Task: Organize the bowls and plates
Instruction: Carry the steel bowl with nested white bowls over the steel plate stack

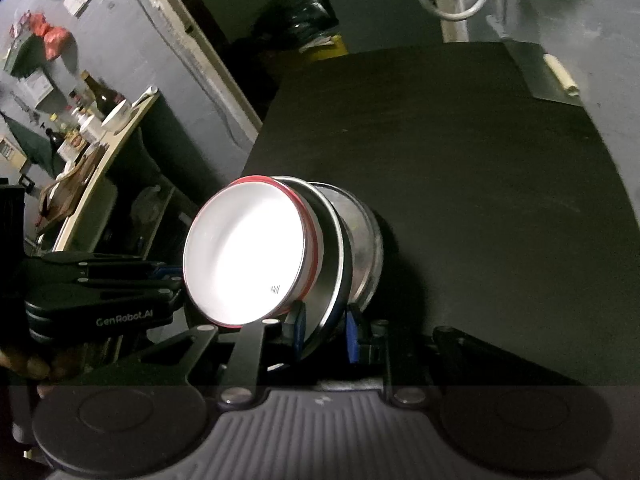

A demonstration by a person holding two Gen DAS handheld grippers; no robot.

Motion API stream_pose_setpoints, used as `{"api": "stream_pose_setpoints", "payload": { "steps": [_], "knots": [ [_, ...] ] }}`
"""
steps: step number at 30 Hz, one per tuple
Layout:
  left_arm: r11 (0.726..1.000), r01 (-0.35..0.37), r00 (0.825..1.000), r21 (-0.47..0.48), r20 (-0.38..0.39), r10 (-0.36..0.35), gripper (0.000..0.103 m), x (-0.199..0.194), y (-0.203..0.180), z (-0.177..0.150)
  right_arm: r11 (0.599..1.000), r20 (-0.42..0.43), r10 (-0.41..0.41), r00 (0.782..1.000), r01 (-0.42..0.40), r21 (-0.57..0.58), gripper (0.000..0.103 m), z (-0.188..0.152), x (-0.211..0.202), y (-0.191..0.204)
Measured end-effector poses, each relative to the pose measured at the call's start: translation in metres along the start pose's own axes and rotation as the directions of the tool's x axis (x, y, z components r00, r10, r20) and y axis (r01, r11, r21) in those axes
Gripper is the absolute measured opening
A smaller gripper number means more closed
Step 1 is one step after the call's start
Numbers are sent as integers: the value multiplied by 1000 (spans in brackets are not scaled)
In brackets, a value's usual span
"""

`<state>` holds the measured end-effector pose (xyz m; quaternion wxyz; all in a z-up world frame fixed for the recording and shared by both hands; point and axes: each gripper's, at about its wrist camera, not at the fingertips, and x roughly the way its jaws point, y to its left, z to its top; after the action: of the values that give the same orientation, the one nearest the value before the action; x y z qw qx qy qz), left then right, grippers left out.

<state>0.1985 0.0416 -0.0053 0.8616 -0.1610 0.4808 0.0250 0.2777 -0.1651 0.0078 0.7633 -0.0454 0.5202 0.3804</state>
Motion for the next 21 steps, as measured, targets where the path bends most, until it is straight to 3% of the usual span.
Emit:
{"api": "stream_pose_setpoints", "payload": {
  "steps": [21],
  "knots": [
    [996,-44,998,-73,-40,41,14,28,25,8,1000,-49,12,999,-12,-1,23,23,44,5]
  ]
}}
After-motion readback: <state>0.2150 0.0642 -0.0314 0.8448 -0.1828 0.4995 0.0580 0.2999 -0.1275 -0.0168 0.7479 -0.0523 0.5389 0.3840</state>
